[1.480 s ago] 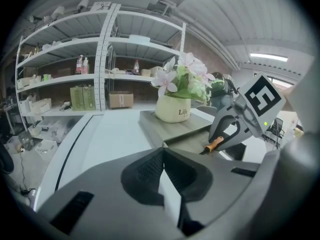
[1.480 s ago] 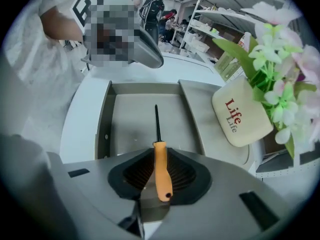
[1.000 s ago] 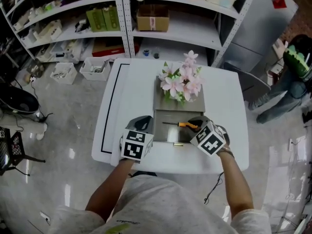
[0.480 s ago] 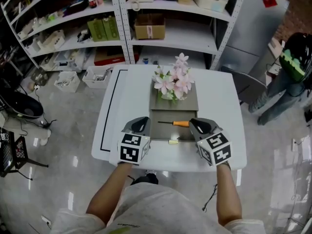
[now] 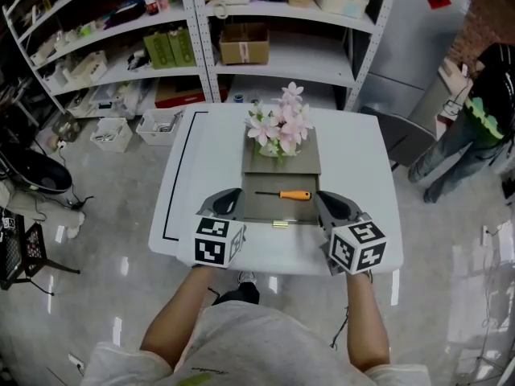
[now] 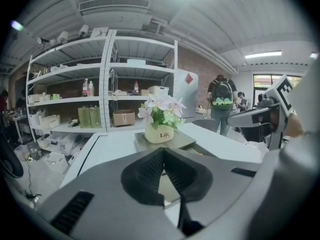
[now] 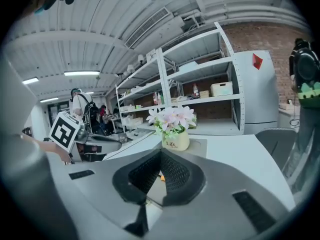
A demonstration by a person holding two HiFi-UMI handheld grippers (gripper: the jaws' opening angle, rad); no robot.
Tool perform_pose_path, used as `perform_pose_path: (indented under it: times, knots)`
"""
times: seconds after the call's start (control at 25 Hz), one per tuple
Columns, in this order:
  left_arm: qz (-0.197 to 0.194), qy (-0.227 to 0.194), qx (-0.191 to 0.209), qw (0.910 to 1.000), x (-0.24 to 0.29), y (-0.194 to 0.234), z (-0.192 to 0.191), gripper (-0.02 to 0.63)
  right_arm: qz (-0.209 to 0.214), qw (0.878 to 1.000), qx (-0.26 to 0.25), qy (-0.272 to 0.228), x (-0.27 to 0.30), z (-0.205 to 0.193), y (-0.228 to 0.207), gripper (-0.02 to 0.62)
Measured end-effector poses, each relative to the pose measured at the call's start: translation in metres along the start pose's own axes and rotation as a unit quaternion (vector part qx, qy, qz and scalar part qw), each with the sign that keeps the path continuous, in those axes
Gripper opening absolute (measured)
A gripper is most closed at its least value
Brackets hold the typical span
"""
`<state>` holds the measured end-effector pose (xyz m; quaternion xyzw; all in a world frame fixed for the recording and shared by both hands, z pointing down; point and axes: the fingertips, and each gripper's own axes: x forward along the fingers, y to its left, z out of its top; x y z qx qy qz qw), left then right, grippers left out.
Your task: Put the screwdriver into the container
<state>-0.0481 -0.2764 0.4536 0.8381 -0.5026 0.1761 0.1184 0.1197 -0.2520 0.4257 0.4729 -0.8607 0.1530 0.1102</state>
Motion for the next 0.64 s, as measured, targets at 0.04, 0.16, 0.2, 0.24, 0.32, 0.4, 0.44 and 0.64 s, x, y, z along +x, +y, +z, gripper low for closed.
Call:
perform_pose_path:
  times: [0.04, 0.16, 0.2, 0.24, 0.32, 0.4, 0.44, 0.64]
  knots:
    - [0.000, 0.000, 0.000, 1.0000, -0.0004, -0.0006, 0.0002, 0.003, 0.000, 1.000, 0.001, 0.000, -0.0008, -0.0001, 0.0002, 0.003]
    - [-0.002, 0.003, -0.001, 1.0000, -0.0005, -0.0033, -0.0013, 0.003, 0.000, 1.000, 0.003, 0.000, -0.0025, -0.0023, 0.0007, 0.003]
    - [-0.003, 0.003, -0.001, 1.0000, -0.0001, -0.0038, -0.0017, 0.003, 0.000, 1.000, 0.002, 0.000, -0.0025, -0.0030, 0.0004, 0.003]
    - [-0.003, 0.003, -0.001, 1.0000, 0.0002, -0.0041, -0.0018, 0.003, 0.000, 1.000, 0.002, 0.001, -0.0023, -0.0035, -0.0003, 0.003]
    - [-0.004, 0.002, -0.001, 1.0000, 0.0001, -0.0047, -0.0011, 0.003, 0.000, 1.000, 0.001, 0.001, -0.0024, -0.0038, -0.0014, 0.003]
    - [-0.005, 0.000, 0.000, 1.0000, -0.0014, -0.0060, -0.0001, 0.003, -0.001, 1.000, -0.001, 0.002, -0.0035, -0.0034, -0.0011, 0.003]
    - [-0.005, 0.000, 0.002, 1.0000, -0.0020, -0.0067, 0.0003, 0.003, -0.001, 1.000, -0.003, 0.003, -0.0039, -0.0036, -0.0009, 0.003]
    - [-0.008, 0.000, 0.006, 1.0000, 0.0003, -0.0103, -0.0018, 0.003, 0.001, 1.000, -0.003, 0.006, -0.0041, -0.0080, -0.0020, 0.003]
